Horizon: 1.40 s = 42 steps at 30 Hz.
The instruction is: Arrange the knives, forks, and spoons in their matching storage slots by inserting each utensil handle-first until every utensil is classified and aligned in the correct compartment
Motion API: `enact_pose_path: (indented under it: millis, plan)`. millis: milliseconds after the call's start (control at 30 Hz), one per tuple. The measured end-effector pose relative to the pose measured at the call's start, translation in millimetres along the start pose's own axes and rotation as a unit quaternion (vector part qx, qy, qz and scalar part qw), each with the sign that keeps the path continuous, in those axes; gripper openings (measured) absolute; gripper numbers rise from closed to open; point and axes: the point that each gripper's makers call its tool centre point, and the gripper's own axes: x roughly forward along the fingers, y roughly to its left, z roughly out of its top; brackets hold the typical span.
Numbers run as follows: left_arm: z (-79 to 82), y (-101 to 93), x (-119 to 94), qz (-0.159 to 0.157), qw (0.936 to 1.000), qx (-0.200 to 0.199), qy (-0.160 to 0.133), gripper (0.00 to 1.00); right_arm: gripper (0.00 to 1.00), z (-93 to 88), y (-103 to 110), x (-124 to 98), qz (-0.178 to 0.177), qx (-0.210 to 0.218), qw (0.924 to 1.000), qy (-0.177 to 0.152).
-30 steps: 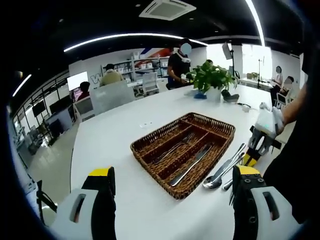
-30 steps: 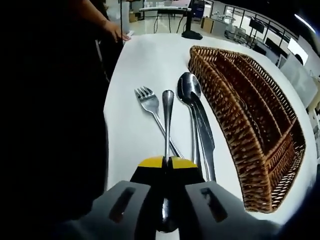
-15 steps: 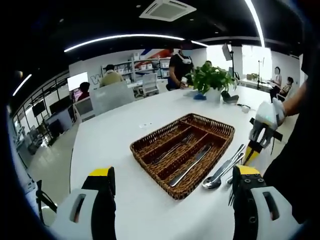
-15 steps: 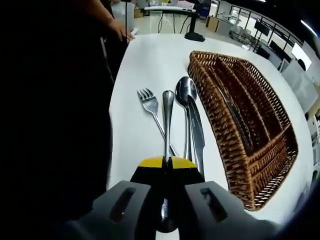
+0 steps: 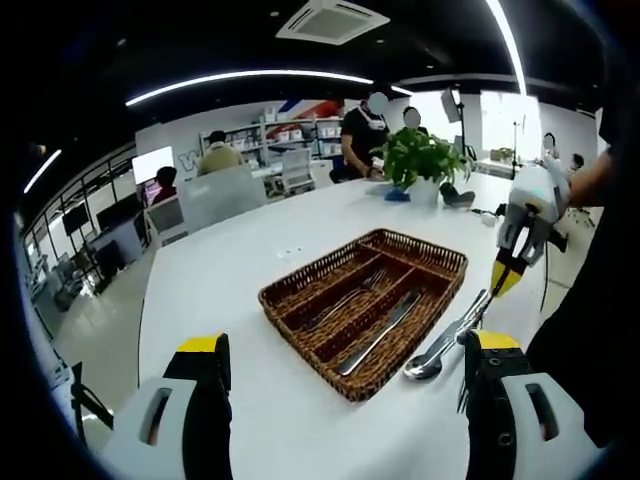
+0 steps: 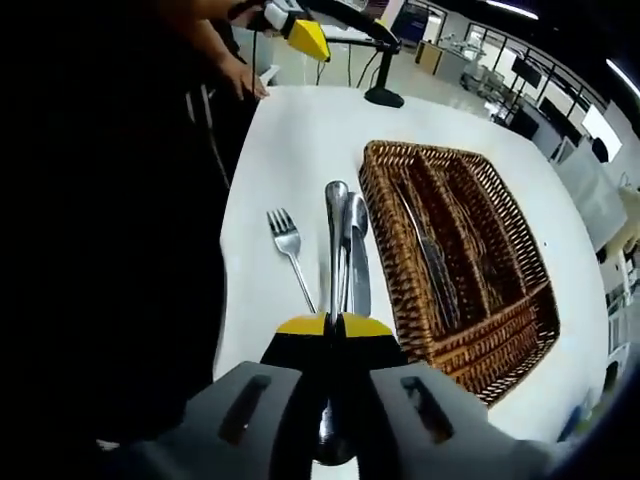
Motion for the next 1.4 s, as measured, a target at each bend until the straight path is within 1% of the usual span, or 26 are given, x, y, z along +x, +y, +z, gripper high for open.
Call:
enact_pose_path:
  millis: [33, 67, 133, 200, 300, 333, 367, 400, 433, 467, 533, 667, 767, 900, 1033, 1233, 1400]
  plan:
    - [-0.6, 0.6, 0, 0.001, 1.0000, -0.001, 0.000, 0.99, 0.00, -0.2, 1, -3, 0.007, -0.002, 1.0000, 0.007]
    - [-1.4, 1.0, 0, 0.002, 1.0000, -0.002, 0.001, 0.99, 0.00, 0.7, -2, -5, 0.004, -0.011, 0.9999, 0.008]
    - [-2.6, 0.8, 0, 0.001, 1.0000, -0.003, 0.002, 0.99, 0.00, 3.6, -4, -10, 0.005, -0.011, 0.9999, 0.008]
    - [-4.6, 1.2, -1, 0.002, 1.0000, -0.001, 0.004, 0.99, 0.00, 10.1, -11, -18, -0.004, -0.013, 0.9999, 0.000]
    - [-6.7, -0.3, -3, -0.001, 1.0000, 0.001, 0.005, 0.99, 0.00, 15.0, -19, -27, -0.015, -0.016, 0.9997, 0.003]
    - [-7.2, -0.7, -3, -0.002, 1.0000, 0.002, 0.006, 0.99, 0.00, 17.2, -22, -31, -0.020, -0.012, 0.9997, 0.000]
    - [-7.5, -0.9, -4, -0.003, 1.0000, 0.002, 0.007, 0.99, 0.00, 22.9, -25, -36, -0.022, -0.006, 0.9997, -0.010]
    - [-6.9, -0.9, -4, -0.003, 1.0000, 0.002, 0.006, 0.99, 0.00, 27.3, -28, -40, -0.026, -0.007, 0.9995, -0.017]
    - [-5.0, -1.2, -4, -0.004, 1.0000, -0.002, 0.003, 0.99, 0.00, 31.6, -31, -46, -0.026, -0.005, 0.9995, -0.016]
    - [-3.0, 0.0, -3, -0.001, 0.9999, -0.011, 0.001, 0.99, 0.00, 35.5, -35, -52, -0.031, -0.009, 0.9994, -0.013]
    - [-1.3, 0.7, -3, -0.003, 0.9998, -0.019, 0.001, 0.99, 0.00, 41.1, -42, -59, -0.043, -0.022, 0.9988, -0.012]
    - [6.2, 1.1, -2, 0.000, 0.9998, -0.016, -0.011, 0.99, 0.00, 52.3, -55, -73, -0.051, -0.032, 0.9981, -0.013]
    - [7.9, 0.3, 0, 0.000, 1.0000, 0.000, -0.010, 0.99, 0.00, 58.3, -59, -79, -0.051, -0.036, 0.9980, -0.011]
    - [11.3, 1.7, 1, -0.001, 0.9999, -0.004, -0.015, 0.99, 0.00, 62.9, -63, -84, -0.054, -0.047, 0.9974, -0.007]
    - [9.7, 3.8, 3, -0.005, 0.9999, -0.005, -0.011, 0.99, 0.00, 64.7, -66, -84, -0.057, -0.058, 0.9967, -0.006]
    - [11.1, 12.2, 5, -0.001, 0.9999, -0.009, -0.013, 0.99, 0.00, 65.1, -71, -82, -0.058, -0.058, 0.9966, -0.002]
    - [13.1, 15.2, 9, -0.003, 0.9998, -0.010, -0.015, 0.99, 0.00, 67.1, -79, -80, -0.061, -0.062, 0.9962, -0.003]
